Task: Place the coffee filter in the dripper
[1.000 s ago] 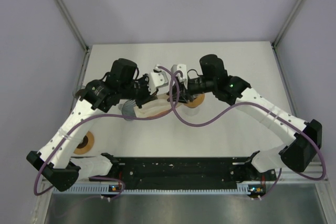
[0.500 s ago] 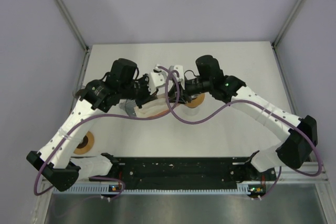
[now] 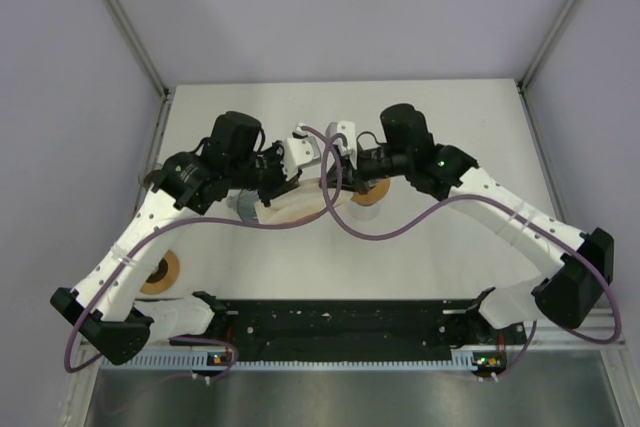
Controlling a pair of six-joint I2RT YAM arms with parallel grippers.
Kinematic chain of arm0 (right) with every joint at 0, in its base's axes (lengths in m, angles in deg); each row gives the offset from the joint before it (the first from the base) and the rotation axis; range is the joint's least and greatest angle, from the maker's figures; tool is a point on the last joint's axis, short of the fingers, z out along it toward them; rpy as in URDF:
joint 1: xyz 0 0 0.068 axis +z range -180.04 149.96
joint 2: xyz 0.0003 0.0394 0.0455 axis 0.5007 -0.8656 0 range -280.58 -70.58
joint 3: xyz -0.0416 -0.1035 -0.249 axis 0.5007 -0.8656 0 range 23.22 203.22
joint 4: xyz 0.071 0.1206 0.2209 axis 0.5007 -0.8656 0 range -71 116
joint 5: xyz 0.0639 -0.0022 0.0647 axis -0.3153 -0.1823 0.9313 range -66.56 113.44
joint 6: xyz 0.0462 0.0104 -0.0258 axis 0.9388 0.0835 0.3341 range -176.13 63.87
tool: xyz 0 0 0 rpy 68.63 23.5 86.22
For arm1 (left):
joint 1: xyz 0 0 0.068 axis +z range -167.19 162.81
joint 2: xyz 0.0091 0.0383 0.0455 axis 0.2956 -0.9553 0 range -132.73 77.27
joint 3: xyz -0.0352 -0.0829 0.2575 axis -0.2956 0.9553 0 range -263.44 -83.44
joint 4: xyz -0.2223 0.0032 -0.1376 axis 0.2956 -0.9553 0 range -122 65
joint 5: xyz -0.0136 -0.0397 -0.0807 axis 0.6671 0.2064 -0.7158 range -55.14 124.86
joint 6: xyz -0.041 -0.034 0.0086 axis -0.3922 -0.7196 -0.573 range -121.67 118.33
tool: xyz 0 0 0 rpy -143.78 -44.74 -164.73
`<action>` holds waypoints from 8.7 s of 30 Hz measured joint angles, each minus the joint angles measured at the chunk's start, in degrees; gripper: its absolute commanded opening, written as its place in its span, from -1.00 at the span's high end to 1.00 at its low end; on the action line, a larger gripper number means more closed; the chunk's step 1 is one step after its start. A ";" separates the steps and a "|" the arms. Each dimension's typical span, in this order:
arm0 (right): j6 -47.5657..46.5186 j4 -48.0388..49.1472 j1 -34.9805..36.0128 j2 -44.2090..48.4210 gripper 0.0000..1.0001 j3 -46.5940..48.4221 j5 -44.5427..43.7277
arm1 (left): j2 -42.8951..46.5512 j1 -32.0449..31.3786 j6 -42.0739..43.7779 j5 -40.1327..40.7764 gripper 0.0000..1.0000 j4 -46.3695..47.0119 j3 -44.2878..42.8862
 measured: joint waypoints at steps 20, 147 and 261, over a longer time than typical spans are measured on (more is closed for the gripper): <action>1.84 -0.02 0.00 9.94 1.00 0.04 -20.33 | -1.03 0.07 -3.93 10.80 1.00 5.29 1.07; 37.07 -8.20 -18.01 2.27 0.94 -1.92 -21.31 | -17.35 4.92 -40.30 5.46 -0.48 33.42 3.69; 29.18 -23.19 -4.15 -21.38 1.00 14.58 -38.69 | -20.87 8.28 -63.91 -7.56 -0.15 33.83 8.28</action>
